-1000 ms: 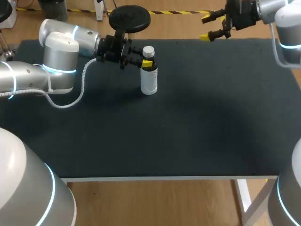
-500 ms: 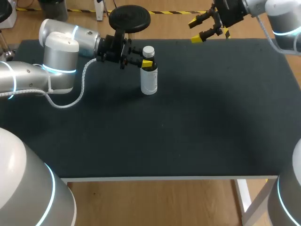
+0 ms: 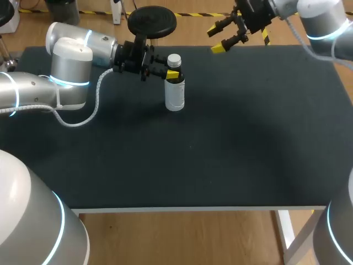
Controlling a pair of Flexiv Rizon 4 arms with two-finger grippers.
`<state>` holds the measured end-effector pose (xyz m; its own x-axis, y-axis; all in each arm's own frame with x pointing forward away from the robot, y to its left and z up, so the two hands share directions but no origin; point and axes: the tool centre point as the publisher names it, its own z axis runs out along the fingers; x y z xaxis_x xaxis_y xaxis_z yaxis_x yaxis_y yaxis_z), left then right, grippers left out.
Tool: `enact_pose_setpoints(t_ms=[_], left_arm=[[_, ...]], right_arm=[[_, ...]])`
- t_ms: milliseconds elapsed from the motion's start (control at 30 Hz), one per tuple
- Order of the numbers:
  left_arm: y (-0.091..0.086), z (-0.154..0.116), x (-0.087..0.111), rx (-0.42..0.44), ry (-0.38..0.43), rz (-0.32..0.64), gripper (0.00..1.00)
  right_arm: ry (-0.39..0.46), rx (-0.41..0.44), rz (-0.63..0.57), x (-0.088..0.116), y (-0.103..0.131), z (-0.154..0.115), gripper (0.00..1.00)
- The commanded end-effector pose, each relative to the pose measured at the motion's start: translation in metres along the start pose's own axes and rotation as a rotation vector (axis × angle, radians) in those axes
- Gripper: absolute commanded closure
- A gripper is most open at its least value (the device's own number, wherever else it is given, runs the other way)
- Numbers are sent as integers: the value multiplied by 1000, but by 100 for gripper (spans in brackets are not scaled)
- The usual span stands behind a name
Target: Unscrew the bottle cap
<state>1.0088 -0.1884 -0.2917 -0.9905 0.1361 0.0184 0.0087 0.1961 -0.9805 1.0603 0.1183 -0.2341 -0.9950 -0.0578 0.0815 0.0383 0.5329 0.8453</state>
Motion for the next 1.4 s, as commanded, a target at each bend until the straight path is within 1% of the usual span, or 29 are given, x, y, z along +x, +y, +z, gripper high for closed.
enact_pose_setpoints(t_ms=[33,133,467,800,1200,1400], left_arm=[[1,0,-2,2,5,1,100],[1,0,-2,2,5,1,100],[1,0,-2,2,5,1,100],[1,0,-2,2,5,1,100],[1,0,-2,2,5,1,100],[1,0,-2,2,5,1,100]], right_arm=[[-50,45,-4,2,0,15,0],[-67,61,7,0,-1,23,0],[-58,64,-17,2,12,47,0],[-75,80,-16,10,21,72,0],[-77,90,-34,9,30,89,0],[-75,94,-43,13,34,94,0]])
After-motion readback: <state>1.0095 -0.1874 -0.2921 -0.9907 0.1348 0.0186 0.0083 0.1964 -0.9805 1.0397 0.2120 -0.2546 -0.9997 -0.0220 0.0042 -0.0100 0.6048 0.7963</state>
